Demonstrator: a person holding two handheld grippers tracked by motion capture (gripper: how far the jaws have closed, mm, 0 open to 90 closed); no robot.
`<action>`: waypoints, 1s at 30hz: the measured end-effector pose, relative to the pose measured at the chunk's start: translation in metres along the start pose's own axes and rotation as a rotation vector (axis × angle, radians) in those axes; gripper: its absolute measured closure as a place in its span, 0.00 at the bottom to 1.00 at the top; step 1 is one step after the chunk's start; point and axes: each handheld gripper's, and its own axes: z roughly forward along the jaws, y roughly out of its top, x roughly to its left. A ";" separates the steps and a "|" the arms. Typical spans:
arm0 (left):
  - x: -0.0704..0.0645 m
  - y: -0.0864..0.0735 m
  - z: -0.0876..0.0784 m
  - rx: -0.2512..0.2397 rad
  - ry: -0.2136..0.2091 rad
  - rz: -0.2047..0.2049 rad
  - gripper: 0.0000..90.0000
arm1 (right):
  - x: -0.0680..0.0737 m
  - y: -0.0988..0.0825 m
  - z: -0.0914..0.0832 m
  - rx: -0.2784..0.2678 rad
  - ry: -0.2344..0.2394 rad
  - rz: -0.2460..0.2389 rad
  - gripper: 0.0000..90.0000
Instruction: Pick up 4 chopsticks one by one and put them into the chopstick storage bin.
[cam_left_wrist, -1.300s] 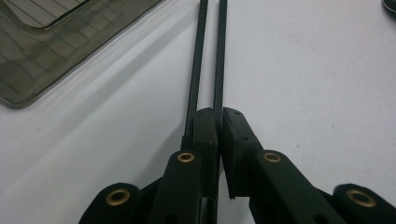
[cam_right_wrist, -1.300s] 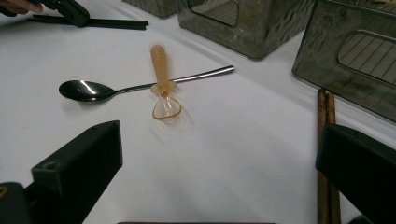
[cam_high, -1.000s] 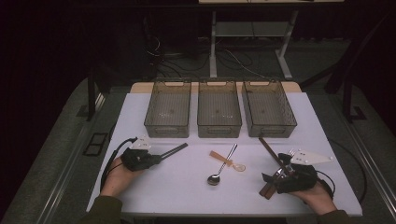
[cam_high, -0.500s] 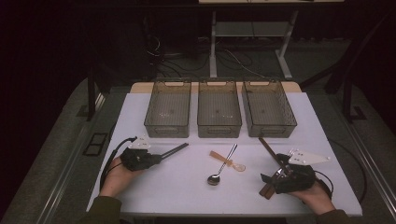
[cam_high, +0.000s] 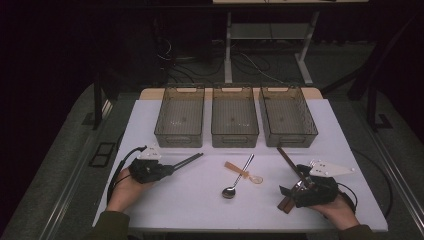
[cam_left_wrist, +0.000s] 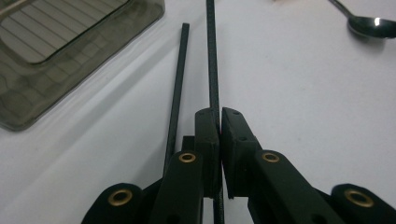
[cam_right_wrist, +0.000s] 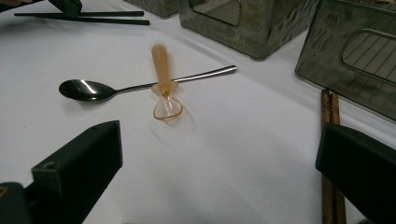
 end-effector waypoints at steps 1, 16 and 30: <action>-0.001 0.001 0.000 -0.008 -0.002 -0.005 0.95 | 0.000 0.000 0.000 0.000 0.001 -0.001 0.00; -0.006 0.013 -0.008 -0.038 -0.010 -0.048 0.95 | 0.000 0.001 0.000 -0.015 0.006 0.005 0.00; -0.005 0.025 -0.017 -0.089 -0.031 -0.083 0.95 | -0.003 0.000 0.000 -0.020 0.011 0.013 0.00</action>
